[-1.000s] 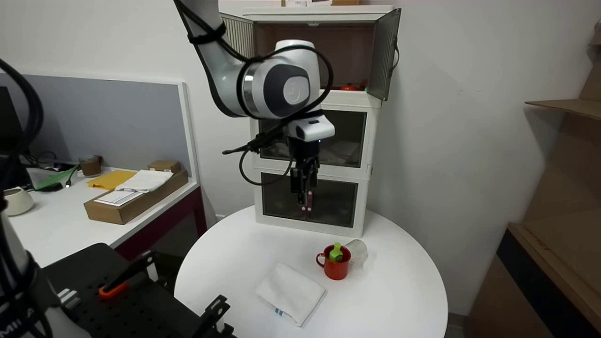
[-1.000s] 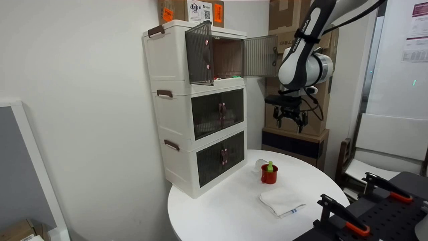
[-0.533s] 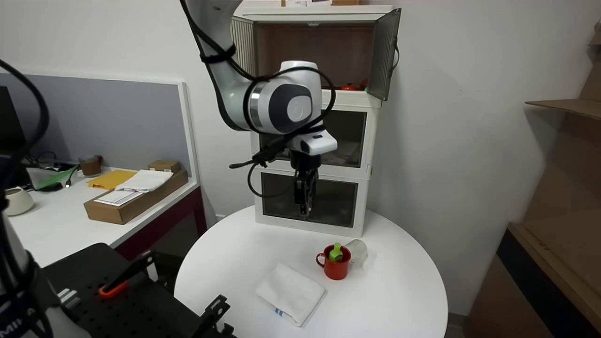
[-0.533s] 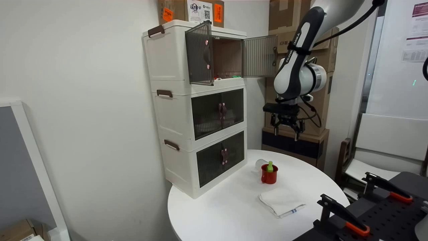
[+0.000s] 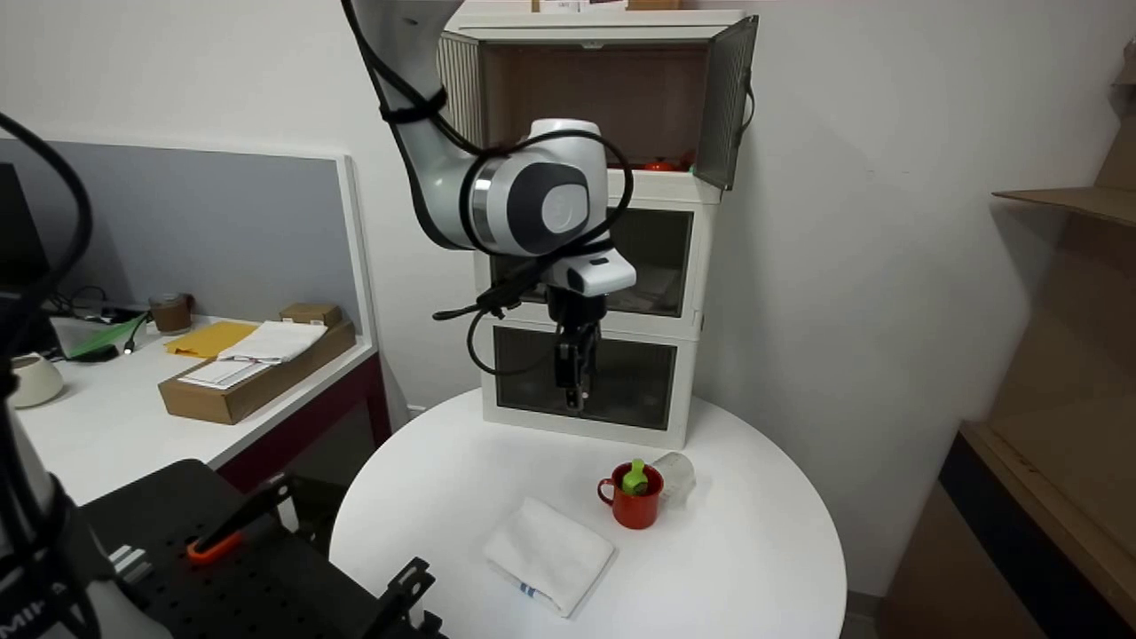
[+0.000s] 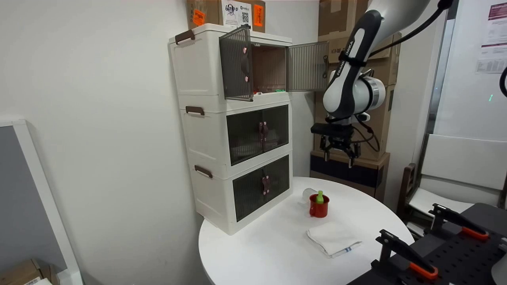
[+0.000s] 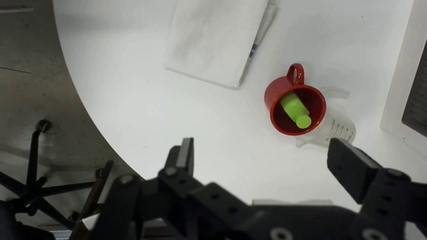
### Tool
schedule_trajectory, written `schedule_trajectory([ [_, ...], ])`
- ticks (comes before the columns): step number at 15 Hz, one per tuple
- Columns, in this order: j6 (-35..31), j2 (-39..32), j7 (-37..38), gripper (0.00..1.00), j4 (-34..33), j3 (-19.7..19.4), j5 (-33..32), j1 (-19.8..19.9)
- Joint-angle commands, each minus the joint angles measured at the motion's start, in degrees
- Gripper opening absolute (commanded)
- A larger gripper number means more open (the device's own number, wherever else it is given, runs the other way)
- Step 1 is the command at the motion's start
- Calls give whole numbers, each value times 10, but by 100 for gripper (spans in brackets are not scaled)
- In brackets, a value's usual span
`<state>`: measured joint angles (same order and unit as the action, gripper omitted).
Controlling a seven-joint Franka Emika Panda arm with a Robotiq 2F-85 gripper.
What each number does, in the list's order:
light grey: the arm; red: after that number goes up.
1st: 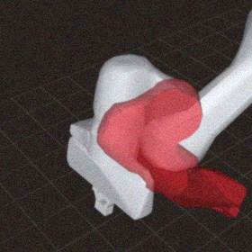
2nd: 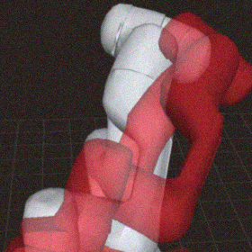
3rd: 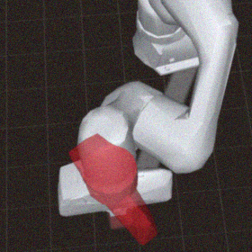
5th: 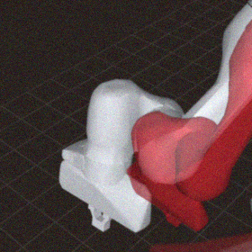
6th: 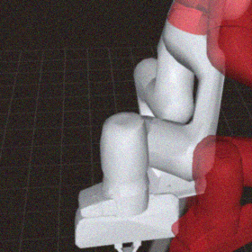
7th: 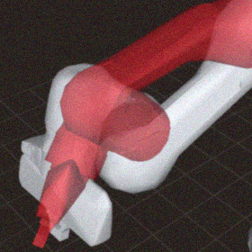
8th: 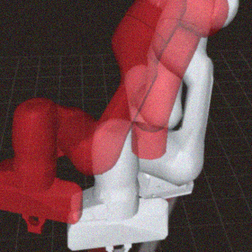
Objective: Put the orange cup in the top shelf
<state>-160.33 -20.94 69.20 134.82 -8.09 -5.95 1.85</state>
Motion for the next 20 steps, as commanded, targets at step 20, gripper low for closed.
schedule_trajectory([
  [20, -13, -342, -202, 100, -309, 5, 164, 4],
])
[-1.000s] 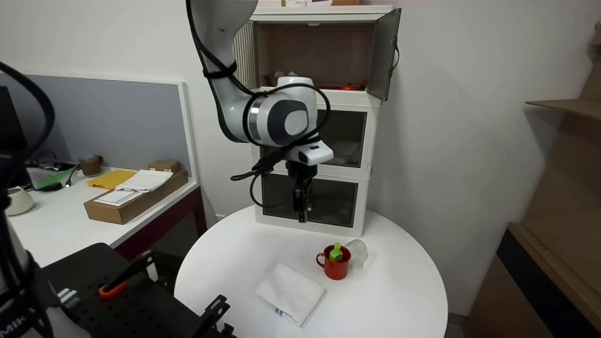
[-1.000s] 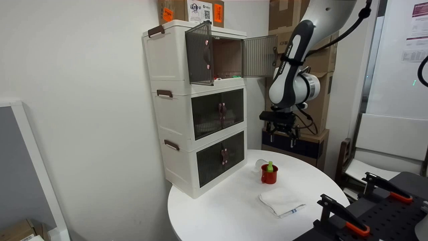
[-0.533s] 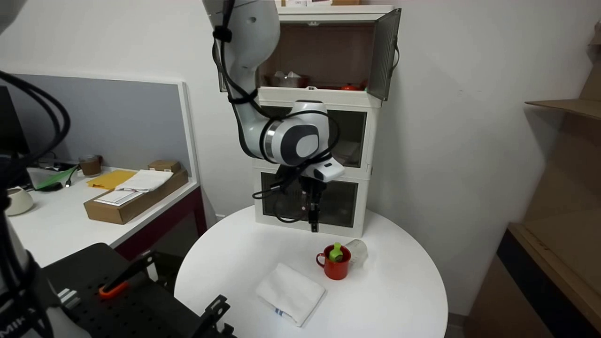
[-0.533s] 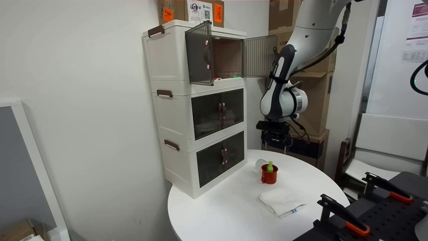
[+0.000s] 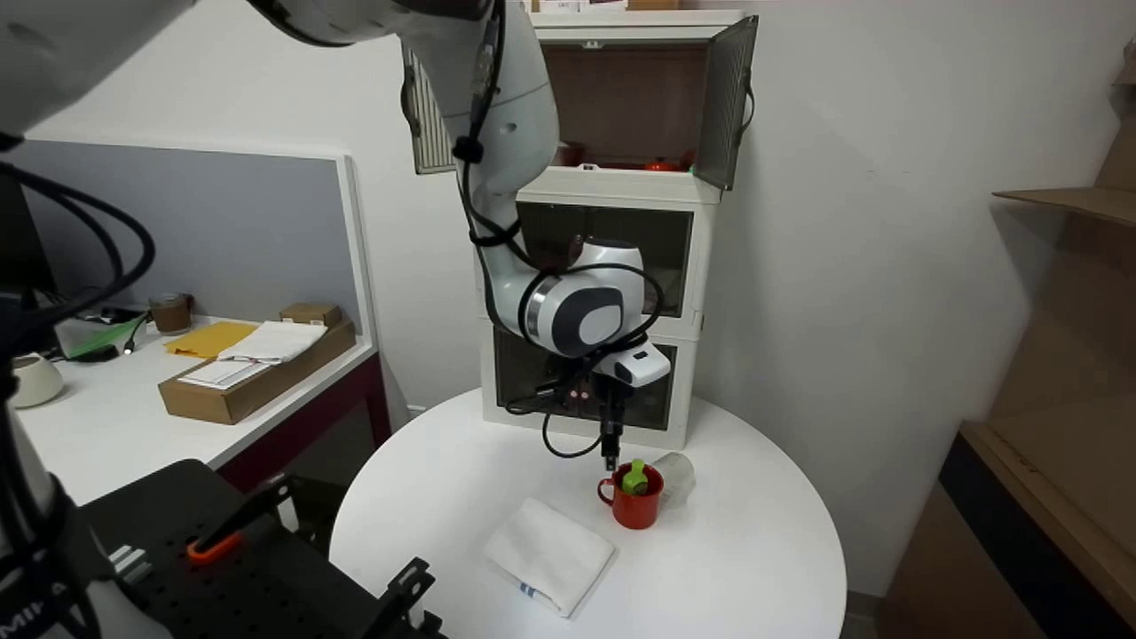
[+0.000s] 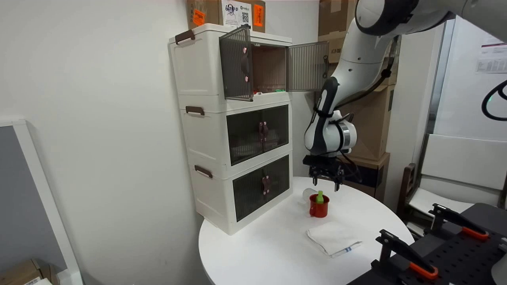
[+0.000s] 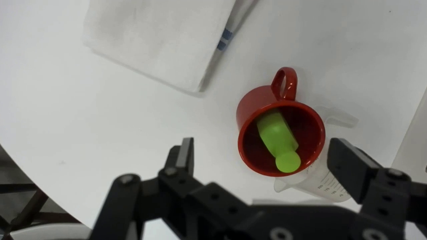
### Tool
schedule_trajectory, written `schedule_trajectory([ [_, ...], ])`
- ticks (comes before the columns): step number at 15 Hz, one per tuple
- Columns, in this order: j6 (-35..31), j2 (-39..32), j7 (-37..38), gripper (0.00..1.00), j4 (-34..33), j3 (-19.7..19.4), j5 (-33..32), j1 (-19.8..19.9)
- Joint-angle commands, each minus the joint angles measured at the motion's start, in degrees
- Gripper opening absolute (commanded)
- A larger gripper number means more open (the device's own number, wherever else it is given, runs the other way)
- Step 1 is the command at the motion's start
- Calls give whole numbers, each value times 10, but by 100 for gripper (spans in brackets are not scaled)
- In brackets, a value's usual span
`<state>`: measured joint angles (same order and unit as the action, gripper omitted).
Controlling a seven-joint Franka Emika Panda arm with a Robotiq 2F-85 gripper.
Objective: Put the orange cup in the top shelf
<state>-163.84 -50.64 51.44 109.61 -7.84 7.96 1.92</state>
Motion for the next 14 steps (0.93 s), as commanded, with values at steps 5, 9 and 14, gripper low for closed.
schedule_trajectory([
  [5, 58, -95, -25, 100, -120, 3, 27, 2],
  [9, 86, -129, -35, 100, -168, 6, 22, 8],
  [14, 121, -180, -47, 100, -225, -5, 17, 6],
])
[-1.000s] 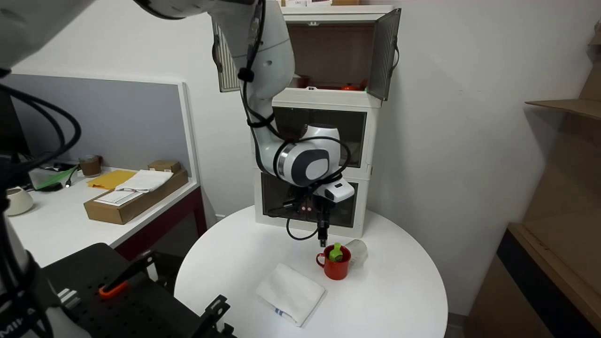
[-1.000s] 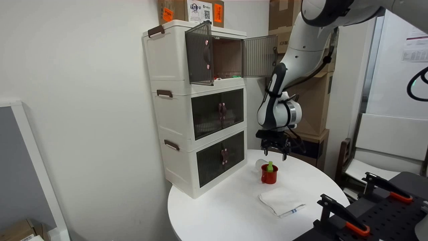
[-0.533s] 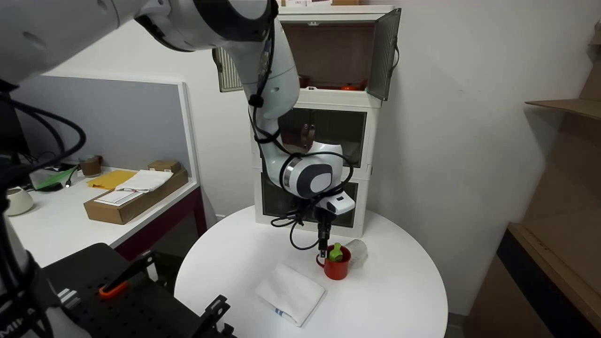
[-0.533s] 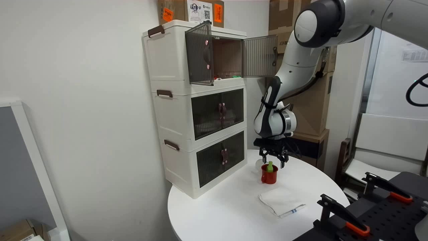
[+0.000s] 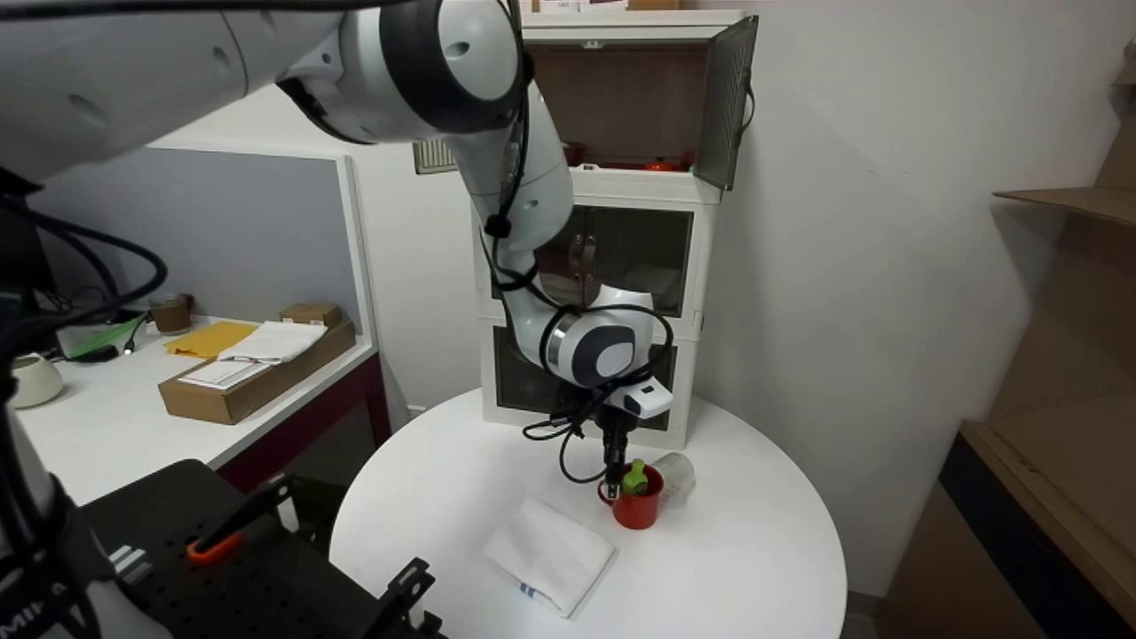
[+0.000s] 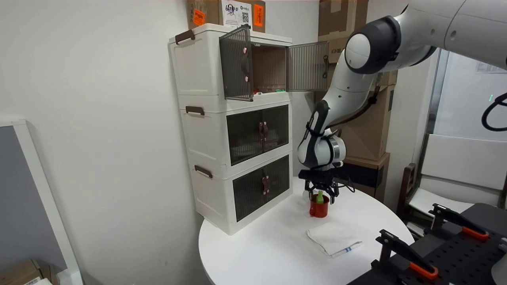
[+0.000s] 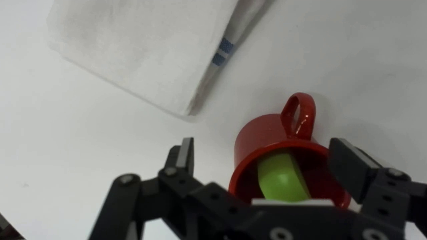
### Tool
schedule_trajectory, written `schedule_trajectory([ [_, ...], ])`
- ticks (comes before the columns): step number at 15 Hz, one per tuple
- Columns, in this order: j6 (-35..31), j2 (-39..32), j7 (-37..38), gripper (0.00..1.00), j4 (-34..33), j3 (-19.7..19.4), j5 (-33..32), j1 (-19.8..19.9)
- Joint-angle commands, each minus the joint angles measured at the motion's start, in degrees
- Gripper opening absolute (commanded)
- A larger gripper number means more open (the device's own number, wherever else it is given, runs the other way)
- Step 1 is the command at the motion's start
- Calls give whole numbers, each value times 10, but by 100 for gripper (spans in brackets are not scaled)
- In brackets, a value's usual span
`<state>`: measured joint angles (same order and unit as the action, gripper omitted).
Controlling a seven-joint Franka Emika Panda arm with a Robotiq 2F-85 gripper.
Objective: Put the orange cup in the top shelf
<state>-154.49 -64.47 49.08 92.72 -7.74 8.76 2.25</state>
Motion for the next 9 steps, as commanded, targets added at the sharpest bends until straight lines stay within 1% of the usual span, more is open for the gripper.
schedule_trajectory([
  [1, 33, -51, -25, 100, -66, -9, 9, 3],
  [4, 44, -74, -28, 100, -95, -15, 7, 3],
  [5, 46, -79, -30, 91, -104, -16, 7, 3],
  [6, 50, -84, -29, 74, -112, -17, 6, 2],
  [7, 56, -86, -23, 66, -120, -18, 6, -6],
  [9, 62, -94, -23, 50, -135, -17, 5, -7],
])
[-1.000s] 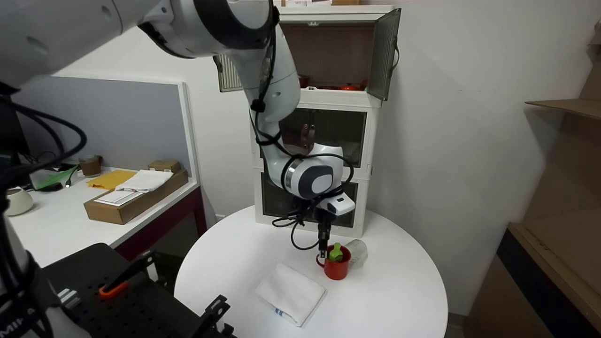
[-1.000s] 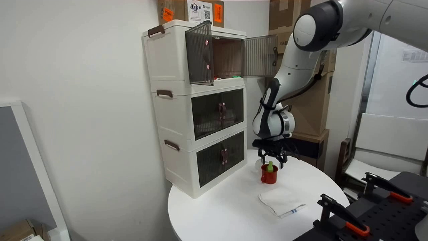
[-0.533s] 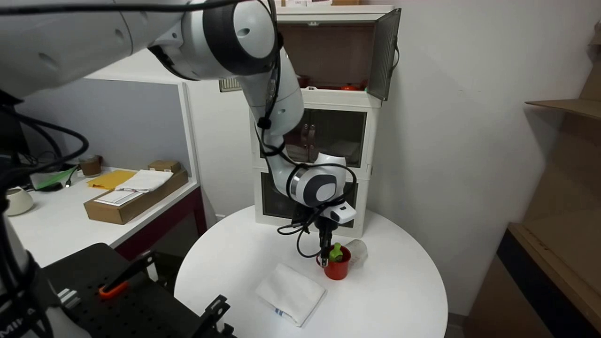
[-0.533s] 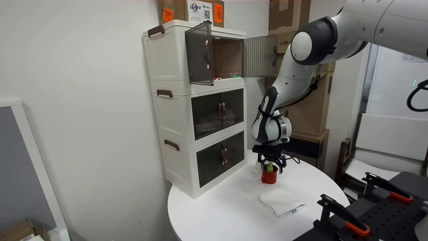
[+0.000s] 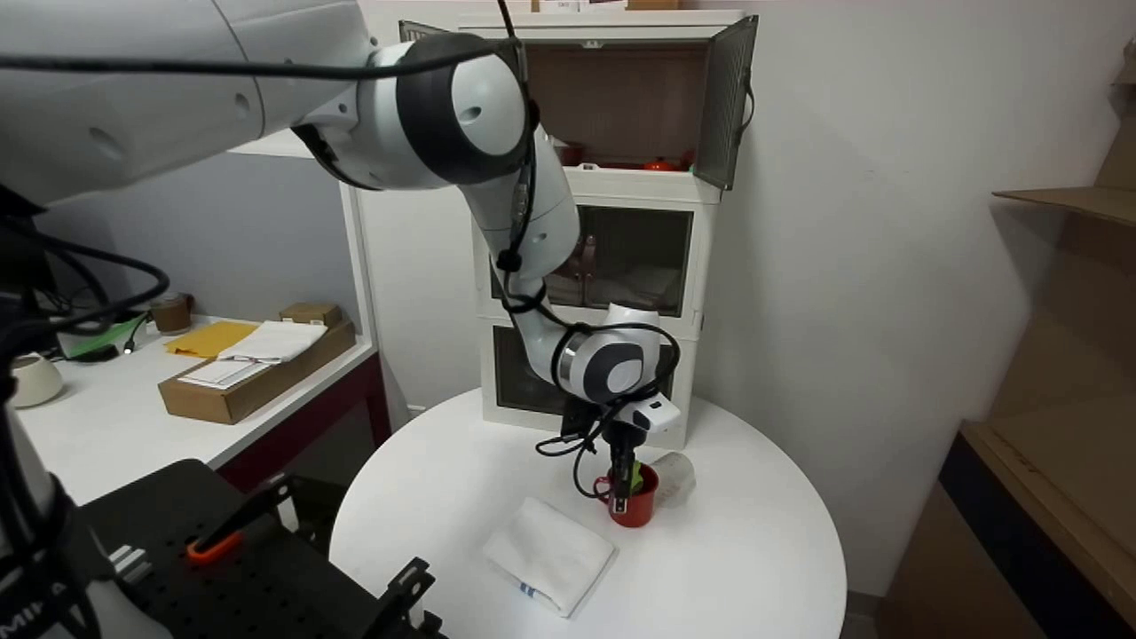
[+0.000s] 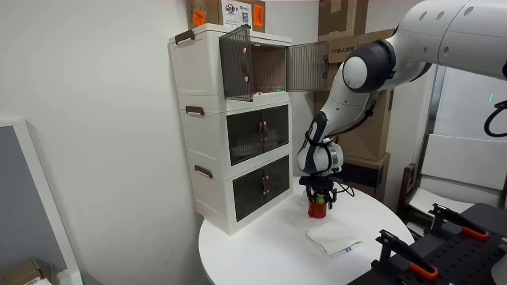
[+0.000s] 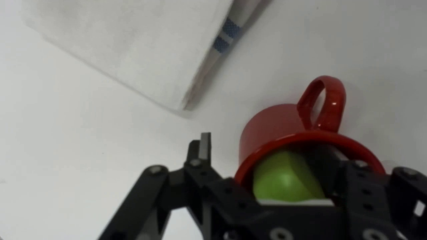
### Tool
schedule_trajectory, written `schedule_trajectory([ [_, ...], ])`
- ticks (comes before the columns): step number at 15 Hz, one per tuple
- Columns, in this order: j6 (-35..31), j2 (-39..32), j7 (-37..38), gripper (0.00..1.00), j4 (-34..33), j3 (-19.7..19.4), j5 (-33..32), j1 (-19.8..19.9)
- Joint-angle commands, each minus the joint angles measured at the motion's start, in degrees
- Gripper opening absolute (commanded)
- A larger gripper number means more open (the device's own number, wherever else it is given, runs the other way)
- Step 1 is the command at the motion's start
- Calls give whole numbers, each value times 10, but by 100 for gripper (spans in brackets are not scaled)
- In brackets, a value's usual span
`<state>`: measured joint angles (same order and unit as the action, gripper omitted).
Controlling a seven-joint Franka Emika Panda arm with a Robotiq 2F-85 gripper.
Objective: Put the orange cup in the top shelf
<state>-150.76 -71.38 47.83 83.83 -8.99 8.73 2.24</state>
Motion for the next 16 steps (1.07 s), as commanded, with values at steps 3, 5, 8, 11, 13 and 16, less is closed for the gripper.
schedule_trajectory([
  [3, 34, -36, -11, 28, -67, -4, 5, -8],
  [5, 35, -42, -12, 12, -77, -4, 4, -9],
  [8, 36, -47, -8, 0, -89, -1, 8, -8],
  [11, 42, -46, -17, 0, -95, 10, 12, 0],
  [13, 48, 10, -18, 2, -40, 12, 9, -16],
  [16, 45, 67, -6, 2, 6, 22, -7, -40],
])
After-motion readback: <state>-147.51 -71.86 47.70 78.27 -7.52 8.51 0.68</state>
